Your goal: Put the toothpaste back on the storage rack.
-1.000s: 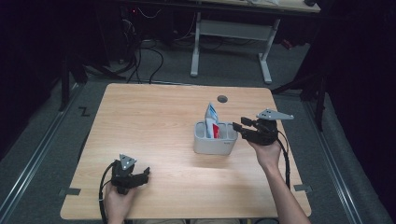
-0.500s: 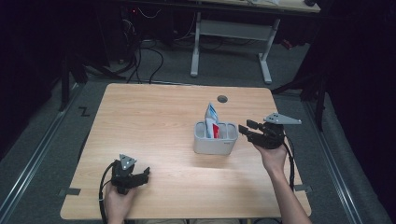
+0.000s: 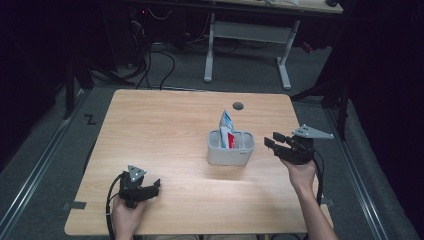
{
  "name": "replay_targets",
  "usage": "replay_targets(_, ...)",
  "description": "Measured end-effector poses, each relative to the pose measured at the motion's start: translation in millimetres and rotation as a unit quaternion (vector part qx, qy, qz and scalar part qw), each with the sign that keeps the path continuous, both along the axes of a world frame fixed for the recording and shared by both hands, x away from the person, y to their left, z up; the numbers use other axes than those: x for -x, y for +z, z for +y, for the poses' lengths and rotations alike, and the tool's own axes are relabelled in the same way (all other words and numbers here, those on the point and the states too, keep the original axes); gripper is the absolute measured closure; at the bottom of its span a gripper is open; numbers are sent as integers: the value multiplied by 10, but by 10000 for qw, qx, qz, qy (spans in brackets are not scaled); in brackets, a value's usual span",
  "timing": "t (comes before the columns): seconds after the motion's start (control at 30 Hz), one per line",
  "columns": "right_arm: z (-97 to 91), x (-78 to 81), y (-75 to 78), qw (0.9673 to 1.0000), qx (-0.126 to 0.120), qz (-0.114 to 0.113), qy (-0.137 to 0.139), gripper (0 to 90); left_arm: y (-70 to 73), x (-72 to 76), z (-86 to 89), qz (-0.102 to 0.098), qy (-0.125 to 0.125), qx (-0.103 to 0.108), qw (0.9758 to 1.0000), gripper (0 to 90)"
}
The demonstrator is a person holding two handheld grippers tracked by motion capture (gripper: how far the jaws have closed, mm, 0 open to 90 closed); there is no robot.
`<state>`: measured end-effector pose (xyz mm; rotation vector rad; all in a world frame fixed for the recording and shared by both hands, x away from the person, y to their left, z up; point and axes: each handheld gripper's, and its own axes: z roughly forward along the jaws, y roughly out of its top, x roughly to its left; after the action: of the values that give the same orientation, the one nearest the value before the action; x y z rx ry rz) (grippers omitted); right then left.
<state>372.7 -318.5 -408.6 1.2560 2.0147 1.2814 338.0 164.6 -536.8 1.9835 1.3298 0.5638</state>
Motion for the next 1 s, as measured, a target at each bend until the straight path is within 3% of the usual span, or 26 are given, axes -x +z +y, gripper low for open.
replay_targets(1.0, -341, 303, -282, 9988, -285, 123, -376, 531, 1, 0, 0, 5, -5, -7, 10000, 205)
